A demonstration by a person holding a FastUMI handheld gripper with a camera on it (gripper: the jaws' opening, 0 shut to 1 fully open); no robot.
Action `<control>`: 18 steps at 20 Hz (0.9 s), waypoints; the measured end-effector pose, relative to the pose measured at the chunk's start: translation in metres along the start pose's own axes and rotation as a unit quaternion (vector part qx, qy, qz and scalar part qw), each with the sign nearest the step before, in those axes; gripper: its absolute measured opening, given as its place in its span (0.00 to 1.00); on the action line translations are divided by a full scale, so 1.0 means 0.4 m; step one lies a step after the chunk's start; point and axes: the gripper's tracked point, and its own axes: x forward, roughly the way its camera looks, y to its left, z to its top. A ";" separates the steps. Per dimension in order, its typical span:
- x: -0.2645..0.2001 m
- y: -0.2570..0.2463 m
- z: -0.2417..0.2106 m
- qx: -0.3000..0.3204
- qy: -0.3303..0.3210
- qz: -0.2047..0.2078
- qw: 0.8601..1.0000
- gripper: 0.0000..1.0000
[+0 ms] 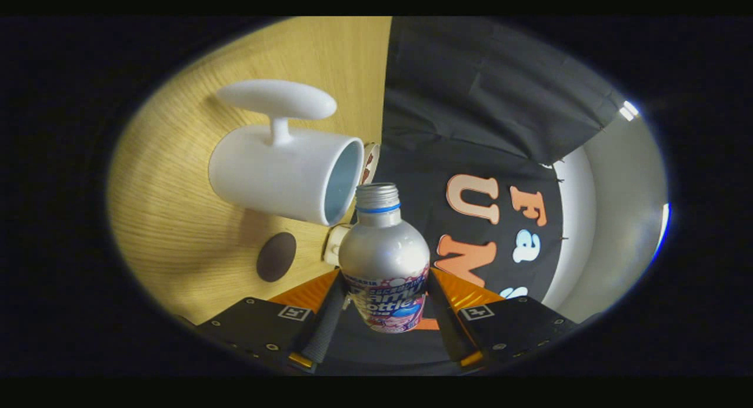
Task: Take the bottle from table, then pour the juice into the cup, finally place the bottle on the coaster
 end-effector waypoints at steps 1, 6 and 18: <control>0.008 0.001 0.000 0.030 0.001 0.007 1.000 0.77; 0.025 -0.037 -0.035 0.166 0.019 -0.003 0.986 0.77; 0.071 -0.110 -0.084 0.498 0.026 0.013 0.867 0.77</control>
